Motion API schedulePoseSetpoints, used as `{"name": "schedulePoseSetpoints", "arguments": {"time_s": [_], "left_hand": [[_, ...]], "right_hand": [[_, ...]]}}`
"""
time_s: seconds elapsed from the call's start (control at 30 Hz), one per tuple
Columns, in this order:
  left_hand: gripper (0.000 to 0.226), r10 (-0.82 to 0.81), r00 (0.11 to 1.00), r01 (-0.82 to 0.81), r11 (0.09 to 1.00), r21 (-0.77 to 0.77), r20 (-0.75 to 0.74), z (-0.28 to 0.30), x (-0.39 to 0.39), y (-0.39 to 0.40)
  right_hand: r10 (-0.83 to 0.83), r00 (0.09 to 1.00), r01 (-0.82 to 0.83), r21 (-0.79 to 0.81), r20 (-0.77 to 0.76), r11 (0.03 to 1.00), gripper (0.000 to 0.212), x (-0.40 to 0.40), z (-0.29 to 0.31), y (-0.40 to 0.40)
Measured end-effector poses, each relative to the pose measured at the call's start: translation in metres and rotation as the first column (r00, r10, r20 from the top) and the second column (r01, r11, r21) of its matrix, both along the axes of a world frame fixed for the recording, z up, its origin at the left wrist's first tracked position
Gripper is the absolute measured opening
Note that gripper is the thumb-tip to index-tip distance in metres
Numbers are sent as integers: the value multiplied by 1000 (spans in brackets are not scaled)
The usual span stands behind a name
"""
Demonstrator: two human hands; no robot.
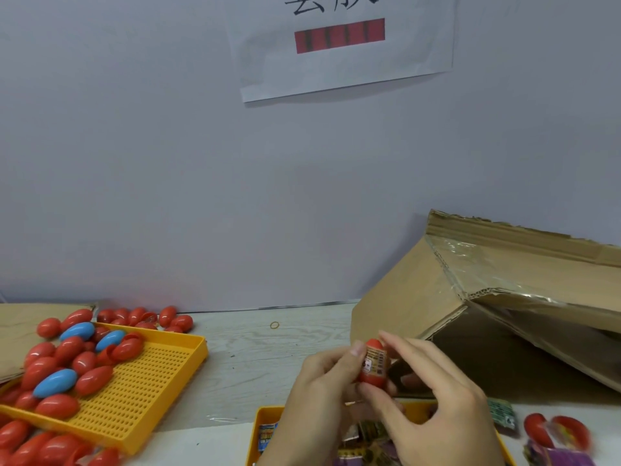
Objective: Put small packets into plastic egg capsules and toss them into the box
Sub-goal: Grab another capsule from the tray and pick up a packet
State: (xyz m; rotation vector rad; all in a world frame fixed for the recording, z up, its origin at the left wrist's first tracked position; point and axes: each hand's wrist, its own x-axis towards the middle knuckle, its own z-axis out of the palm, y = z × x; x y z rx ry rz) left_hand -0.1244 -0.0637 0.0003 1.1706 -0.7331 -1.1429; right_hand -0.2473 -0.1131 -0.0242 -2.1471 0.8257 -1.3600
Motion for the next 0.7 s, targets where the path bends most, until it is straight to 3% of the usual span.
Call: {"name": "schedulePoseSetpoints", "arguments": {"time_s": [0.1,0.23,0.33,0.43,0.57,0.7], "left_hand": [[42,0,999,2,999,41,-37,0,-1,0],[19,50,973,-61,997,44,227,-6,1,-3],[20,89,972,-113,989,99,215,-4,6,-2],[27,217,952,-253,954,158,215,-2,14,1],[34,424,878,-455,884,112,222,15,19,0],[26,295,880,-344,936,71,373,58,-6,-39]], "right_hand": [[-5,1000,5,21,-7,1000,53,1,1,1],[-67,997,68,30,-43,997,45,3,0,-1],[-16,999,21,94,-49,995,49,2,0,-2],[4,998,6,175,-59,984,45,4,0,-2],[11,983,27,201,-185,979,38,7,3,-4],[46,976,6,234,-214,972,27,7,9,-2]]}}
